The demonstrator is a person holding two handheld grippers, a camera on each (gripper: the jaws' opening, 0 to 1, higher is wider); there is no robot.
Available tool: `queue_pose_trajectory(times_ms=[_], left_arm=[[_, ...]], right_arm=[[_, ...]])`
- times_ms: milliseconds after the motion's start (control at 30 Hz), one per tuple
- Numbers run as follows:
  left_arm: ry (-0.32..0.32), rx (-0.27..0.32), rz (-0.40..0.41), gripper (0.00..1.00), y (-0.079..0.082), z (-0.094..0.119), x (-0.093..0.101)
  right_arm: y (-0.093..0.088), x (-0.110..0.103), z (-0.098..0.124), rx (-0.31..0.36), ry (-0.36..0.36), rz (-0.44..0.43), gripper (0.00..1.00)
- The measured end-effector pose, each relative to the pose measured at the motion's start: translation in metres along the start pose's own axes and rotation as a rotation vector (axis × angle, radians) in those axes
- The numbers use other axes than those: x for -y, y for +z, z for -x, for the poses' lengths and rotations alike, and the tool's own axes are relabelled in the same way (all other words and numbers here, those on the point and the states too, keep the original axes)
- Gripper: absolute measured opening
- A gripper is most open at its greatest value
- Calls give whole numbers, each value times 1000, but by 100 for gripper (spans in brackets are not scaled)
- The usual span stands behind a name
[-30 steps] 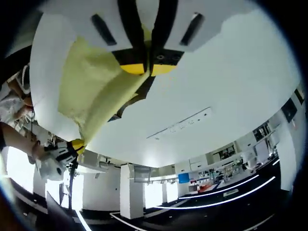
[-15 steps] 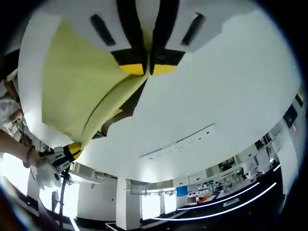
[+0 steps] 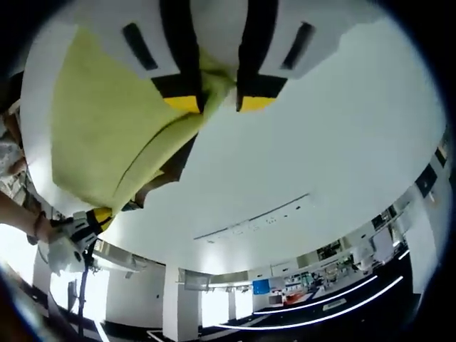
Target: Fold the garment on the visible template until the final outline fits inside the template.
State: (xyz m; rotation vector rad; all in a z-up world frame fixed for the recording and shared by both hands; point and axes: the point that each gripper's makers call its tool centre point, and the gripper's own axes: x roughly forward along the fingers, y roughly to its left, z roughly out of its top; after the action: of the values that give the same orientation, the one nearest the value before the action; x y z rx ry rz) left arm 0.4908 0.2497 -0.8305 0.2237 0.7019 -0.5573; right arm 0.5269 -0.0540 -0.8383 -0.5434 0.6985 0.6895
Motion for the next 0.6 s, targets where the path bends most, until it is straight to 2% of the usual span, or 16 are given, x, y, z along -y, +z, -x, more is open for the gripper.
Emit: queue_pose_trajectory(times_ms=[100,167,267,367,467,500,600], left_arm=[[4,16,-24,15,2,9,2],[11,29,-35,11,4,18,2],[19,61,-37,11,9,29,-2],[0,75,-38,11,10,33,4],[-3,48,-89,14,5,31,10],[-2,35,-127,16,1,26,8],[-9,11,-171,15,-6,18,6]], right_arm=[[4,-2,9,13,-2,-10,13],[6,0,10,25,-3,-1,18],[13,1,22,47,-15,6,20],[17,1,29,68,-15,5,22],[15,3,28,72,-24,10,25],[12,5,28,68,-30,14,25],[1,10,25,48,-35,7,25]])
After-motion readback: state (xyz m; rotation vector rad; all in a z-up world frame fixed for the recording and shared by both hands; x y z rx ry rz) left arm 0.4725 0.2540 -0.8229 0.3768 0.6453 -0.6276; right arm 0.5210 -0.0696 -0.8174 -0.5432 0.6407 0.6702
